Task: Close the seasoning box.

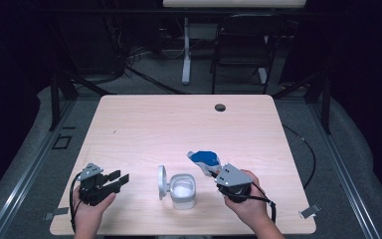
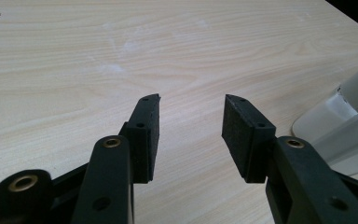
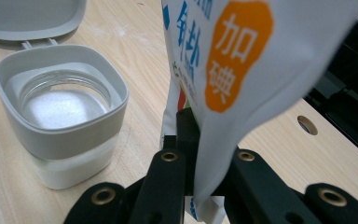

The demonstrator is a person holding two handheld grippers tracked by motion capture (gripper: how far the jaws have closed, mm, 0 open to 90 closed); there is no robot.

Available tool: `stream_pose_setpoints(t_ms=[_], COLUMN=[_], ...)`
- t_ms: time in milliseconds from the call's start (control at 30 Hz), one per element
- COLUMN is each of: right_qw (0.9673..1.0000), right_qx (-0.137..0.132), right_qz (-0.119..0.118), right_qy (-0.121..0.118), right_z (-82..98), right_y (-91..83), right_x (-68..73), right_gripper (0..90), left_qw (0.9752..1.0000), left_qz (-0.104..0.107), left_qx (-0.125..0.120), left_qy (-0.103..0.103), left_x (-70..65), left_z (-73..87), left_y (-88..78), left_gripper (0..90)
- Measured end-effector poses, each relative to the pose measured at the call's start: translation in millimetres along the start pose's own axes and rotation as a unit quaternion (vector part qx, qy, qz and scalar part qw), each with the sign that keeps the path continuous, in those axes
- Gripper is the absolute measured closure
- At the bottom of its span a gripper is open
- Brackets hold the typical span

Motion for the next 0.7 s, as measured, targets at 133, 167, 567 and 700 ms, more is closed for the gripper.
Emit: stream_pose_setpoints(t_ms=[133, 167, 567, 700], right_qw=[0.9999, 0.9999, 0.9976, 0.9956], right_qx=[-0.003, -0.006, -0.01, -0.015], right_qz=[0.003, 0.005, 0.037, 0.053], right_qy=[0.011, 0.014, 0.057, 0.076], right_z=[3.7, 5.0, 25.5, 34.2], right_y=[-1.2, -1.7, -14.8, -19.3], right_x=[-2.8, -3.6, -15.8, -20.7], right_gripper=[87.5, 87.5, 87.5, 87.5], left_qw=[1.0, 1.0, 1.0, 1.0], left_qz=[0.0, 0.0, -0.001, -0.001], left_qx=[0.0, 0.0, 0.0, 0.003], left_qy=[0.0, 0.0, -0.001, 0.001], left_x=[0.1, 0.2, -0.3, -0.6], left_z=[0.0, 0.0, 0.6, 0.7], left_y=[-0.1, -0.1, 0.6, 0.7], left_gripper=[56.9, 56.9, 56.9, 56.9])
Point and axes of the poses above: each handheld gripper's, and its own axes: y roughly forward along the jaws, z roughly out of its underside, x roughly to its left, the point moved 1 cm from there along y, roughly forward along the jaws, and after that the axes turned 10 degrees about -z, right-handed, at the moved point
